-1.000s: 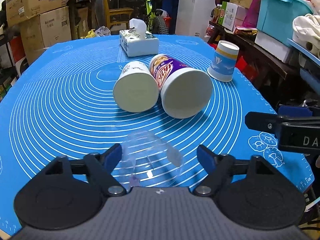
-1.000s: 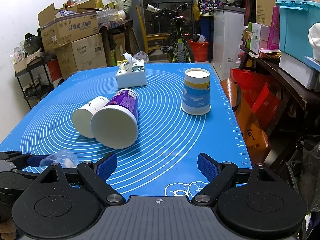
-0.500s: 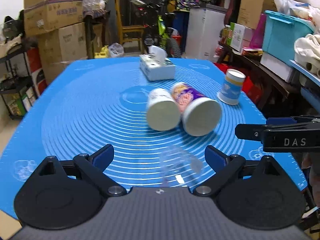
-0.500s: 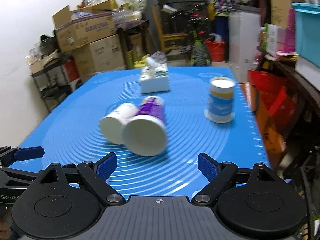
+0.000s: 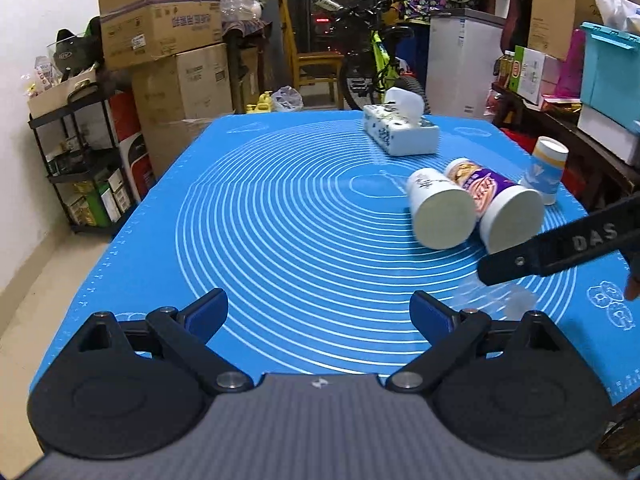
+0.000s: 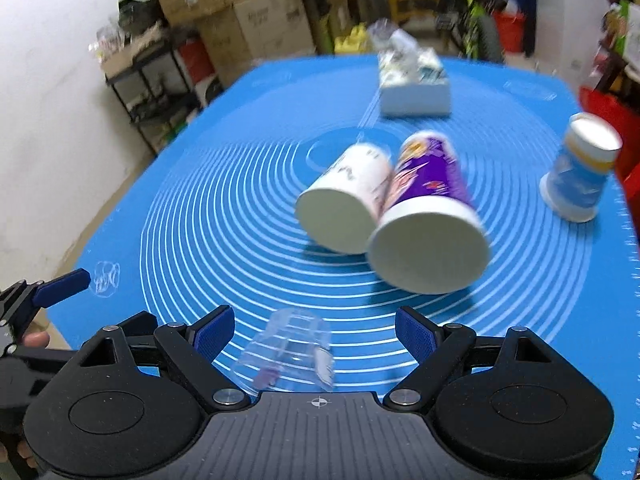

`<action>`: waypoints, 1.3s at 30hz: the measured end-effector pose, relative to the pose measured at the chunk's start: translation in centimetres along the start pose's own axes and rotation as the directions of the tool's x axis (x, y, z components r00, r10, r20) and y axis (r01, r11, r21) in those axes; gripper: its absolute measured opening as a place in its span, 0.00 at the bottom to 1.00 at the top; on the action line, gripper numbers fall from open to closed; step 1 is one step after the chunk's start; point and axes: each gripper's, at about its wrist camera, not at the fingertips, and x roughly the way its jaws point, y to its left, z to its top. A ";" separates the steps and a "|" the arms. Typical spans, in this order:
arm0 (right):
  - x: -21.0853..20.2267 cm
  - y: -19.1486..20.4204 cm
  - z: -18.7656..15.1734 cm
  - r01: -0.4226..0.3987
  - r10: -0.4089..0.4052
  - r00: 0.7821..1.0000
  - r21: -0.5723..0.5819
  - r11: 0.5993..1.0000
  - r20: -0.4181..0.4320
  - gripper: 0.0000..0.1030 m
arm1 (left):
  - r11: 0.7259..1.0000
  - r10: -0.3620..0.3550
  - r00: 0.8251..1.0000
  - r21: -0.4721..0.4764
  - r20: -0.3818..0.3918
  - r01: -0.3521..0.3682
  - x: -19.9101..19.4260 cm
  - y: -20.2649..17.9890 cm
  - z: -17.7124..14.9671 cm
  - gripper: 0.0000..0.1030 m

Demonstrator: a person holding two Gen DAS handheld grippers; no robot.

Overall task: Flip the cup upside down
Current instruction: 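Close the right gripper on the clear cup while the left gripper opens and releases it, then rotate the clear cup with the right gripper and set it rim-down on the mat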

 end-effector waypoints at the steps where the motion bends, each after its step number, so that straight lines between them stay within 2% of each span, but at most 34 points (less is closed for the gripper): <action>1: 0.6 0.2 0.3 -0.004 0.004 1.000 -0.001 1.000 -0.028 0.86 | 1.000 0.004 1.000 0.000 -0.001 -0.004 0.1 0.2 0.0 0.94; 5: 3.2 0.6 1.3 -0.029 0.029 0.985 -0.002 1.000 -0.168 0.84 | 1.000 0.012 1.000 -0.005 -0.008 -0.012 0.4 0.7 -0.3 0.94; 7: 4.2 0.8 1.4 -0.027 0.026 0.975 -0.003 1.000 -0.220 0.78 | 1.000 0.009 1.000 -0.009 -0.013 -0.009 0.5 0.9 -0.6 0.94; 8: 4.6 0.7 1.3 -0.027 0.027 0.971 0.003 1.000 -0.238 0.68 | 1.000 0.008 1.000 -0.011 -0.015 -0.009 0.5 0.9 -0.6 0.94; 9: 5.0 0.6 1.2 -0.037 0.039 0.966 0.016 0.999 -0.254 0.64 | 1.000 0.007 1.000 -0.011 -0.017 -0.008 0.5 1.0 -0.7 0.94; 11: 4.9 0.5 1.0 -0.061 0.066 0.964 0.026 0.998 -0.256 0.59 | 1.000 0.005 1.000 -0.011 -0.018 -0.005 0.6 0.9 -0.8 0.94; 15: 4.5 0.4 0.3 -0.072 0.072 0.971 0.009 0.997 -0.229 0.57 | 1.000 0.000 1.000 -0.012 -0.019 0.000 0.5 0.9 -0.8 0.94; 18: 3.2 0.5 -0.4 -0.042 0.039 0.990 -0.017 0.999 -0.138 0.56 | 1.000 0.000 1.000 -0.017 -0.010 0.000 0.4 0.8 -0.8 0.94; 20: 1.4 0.7 -1.5 0.029 -0.029 1.000 -0.045 0.999 -0.004 0.56 | 1.000 0.005 1.000 -0.024 0.002 -0.005 0.2 0.8 -0.8 0.94; 21: 0.4 0.8 -2.1 0.063 -0.058 0.995 -0.059 0.996 0.078 0.56 | 1.000 0.008 1.000 -0.030 0.011 -0.008 0.1 0.7 -0.8 0.94; 22: -0.3 0.7 -2.8 0.093 -0.080 0.984 -0.072 0.993 0.160 0.56 | 0.999 0.010 1.000 -0.035 0.019 -0.009 0.0 0.7 -0.8 0.94; 24: -1.1 0.8 -4.3 0.165 -0.127 0.945 -0.104 0.981 0.302 0.56 | 0.999 0.011 1.000 -0.044 0.027 -0.010 -0.1 0.6 -0.7 0.94; 27: -0.6 0.4 -6.3 0.255 -0.186 0.891 -0.117 0.960 0.414 0.56 | 0.998 0.010 0.999 -0.056 0.035 -0.008 -0.1 0.3 -0.6 0.94; 29: 0.0 0.2 -7.8 0.277 -0.186 0.869 -0.139 0.951 0.458 0.56 | 0.998 0.008 0.999 -0.058 0.045 -0.006 -0.3 0.0 -0.6 0.94; 34: 1.0 -0.7 -9.6 0.273 -0.166 0.863 -0.162 0.948 0.477 0.56 | 0.999 0.003 0.999 -0.052 0.046 -0.001 -0.3 -0.4 -0.5 0.94; 36: 0.8 -1.0 -9.6 0.260 -0.157 0.865 -0.159 0.952 0.477 0.56 | 0.999 0.000 0.999 -0.050 0.044 0.002 -0.3 -0.6 -0.6 0.94; 39: 0.3 -1.1 -9.8 0.245 -0.150 0.878 -0.157 0.957 0.454 0.56 | 0.999 -0.009 0.999 -0.053 0.039 0.011 -0.3 -0.7 -0.8 0.94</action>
